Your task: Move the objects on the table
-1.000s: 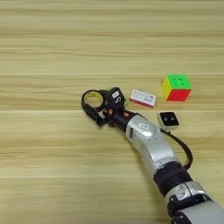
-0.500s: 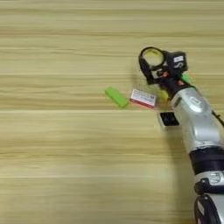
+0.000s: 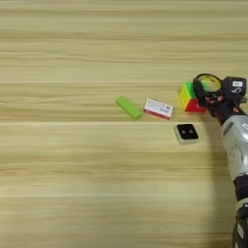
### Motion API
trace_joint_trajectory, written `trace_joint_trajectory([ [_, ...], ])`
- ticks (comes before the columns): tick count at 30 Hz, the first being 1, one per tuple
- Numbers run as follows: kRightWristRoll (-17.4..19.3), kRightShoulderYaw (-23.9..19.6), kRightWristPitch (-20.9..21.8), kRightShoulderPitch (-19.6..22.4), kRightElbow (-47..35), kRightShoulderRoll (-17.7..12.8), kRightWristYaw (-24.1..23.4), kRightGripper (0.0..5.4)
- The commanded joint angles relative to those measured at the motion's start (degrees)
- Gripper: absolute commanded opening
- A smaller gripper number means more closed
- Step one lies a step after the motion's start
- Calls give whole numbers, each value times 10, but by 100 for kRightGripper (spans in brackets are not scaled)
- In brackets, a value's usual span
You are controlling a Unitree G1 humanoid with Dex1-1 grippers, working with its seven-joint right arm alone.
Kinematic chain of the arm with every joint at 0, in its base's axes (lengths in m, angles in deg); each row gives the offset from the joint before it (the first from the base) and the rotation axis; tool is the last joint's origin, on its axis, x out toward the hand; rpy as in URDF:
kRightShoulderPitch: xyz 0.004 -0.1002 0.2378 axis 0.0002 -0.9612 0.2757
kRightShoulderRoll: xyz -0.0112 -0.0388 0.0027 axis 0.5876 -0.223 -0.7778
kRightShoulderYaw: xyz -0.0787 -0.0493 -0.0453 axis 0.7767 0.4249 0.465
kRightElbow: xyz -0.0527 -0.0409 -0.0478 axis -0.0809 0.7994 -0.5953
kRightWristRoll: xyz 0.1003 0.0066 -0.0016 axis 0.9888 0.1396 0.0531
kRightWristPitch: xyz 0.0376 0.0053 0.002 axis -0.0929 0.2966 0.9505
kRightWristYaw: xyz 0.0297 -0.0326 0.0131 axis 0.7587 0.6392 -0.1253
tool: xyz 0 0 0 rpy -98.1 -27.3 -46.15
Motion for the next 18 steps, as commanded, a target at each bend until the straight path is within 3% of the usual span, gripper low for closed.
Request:
trace_joint_trajectory([
  [1, 0, 6, 17, 32, -8, -17, 1, 397],
  [12, 4, 35, -1, -4, -73, 2, 6, 397],
  [18, 8, 31, 1, 0, -56, 1, 2, 397],
])
